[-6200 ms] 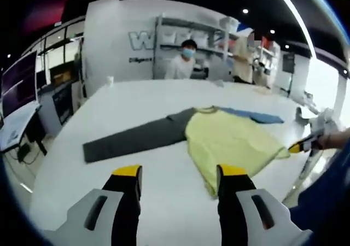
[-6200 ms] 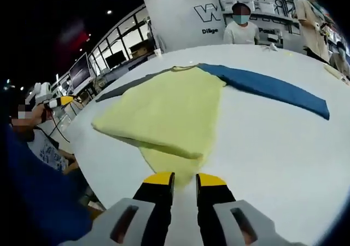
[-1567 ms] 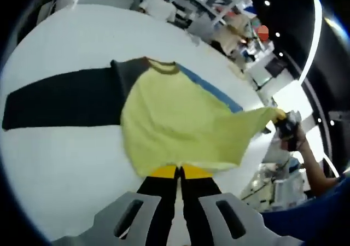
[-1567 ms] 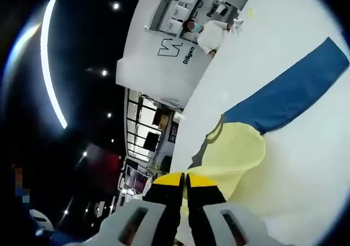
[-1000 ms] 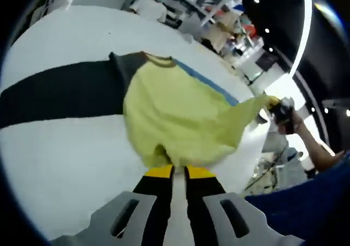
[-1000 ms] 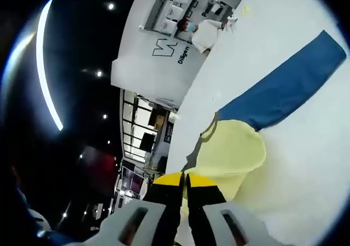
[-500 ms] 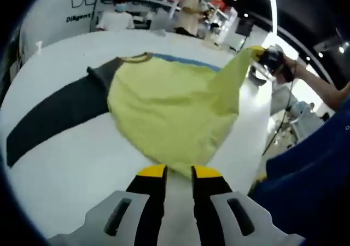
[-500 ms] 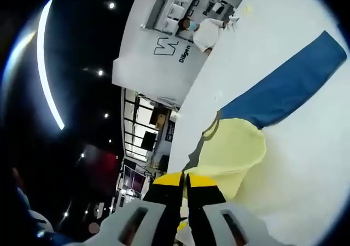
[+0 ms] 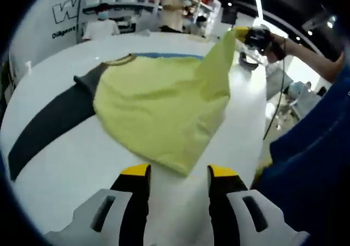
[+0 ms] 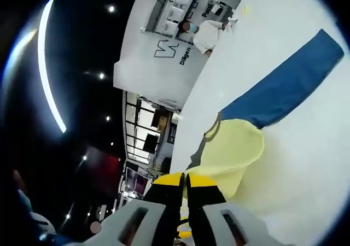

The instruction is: Fold the garment on the visible template until the final outline fits inside the template.

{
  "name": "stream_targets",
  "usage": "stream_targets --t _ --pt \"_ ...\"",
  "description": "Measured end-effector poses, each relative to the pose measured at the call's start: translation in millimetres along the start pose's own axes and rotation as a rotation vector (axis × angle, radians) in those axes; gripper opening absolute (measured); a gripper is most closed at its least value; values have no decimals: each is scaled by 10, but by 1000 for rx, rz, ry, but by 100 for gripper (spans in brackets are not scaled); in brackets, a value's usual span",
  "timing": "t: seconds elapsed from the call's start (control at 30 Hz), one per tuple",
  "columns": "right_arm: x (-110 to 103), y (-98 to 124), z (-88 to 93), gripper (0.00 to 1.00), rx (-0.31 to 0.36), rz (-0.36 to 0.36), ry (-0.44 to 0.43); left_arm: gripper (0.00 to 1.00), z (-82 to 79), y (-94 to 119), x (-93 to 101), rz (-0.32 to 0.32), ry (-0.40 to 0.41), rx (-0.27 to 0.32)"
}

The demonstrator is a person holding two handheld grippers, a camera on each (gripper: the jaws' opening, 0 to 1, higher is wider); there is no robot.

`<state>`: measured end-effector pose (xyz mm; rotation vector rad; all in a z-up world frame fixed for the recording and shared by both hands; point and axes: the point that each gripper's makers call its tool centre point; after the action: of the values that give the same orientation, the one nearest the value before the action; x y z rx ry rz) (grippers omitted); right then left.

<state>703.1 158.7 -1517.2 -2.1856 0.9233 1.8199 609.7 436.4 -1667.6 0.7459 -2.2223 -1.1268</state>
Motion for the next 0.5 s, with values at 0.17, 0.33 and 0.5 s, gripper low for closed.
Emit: stream_targets --t 0.17,0.33,0.5 --pt "-1 7 -7 0 3 -4 -3 44 -16 -82 33 8 -2 -2" --pt "3 9 -6 0 3 -7 -4 49 -91 -167 95 38 29 37" --pt "4 10 -8 0 6 -10 -7 55 -229 -212 220 67 35 80"
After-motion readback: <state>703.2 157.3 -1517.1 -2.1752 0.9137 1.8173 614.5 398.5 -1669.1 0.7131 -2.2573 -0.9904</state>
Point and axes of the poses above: the point that each gripper's makers call its tool centre point, and the gripper's own axes: y roughly backward along the fingers, x roughly to its right, z roughly out of its underside, and after that the axes turned 14 degrees about -x, right-handed
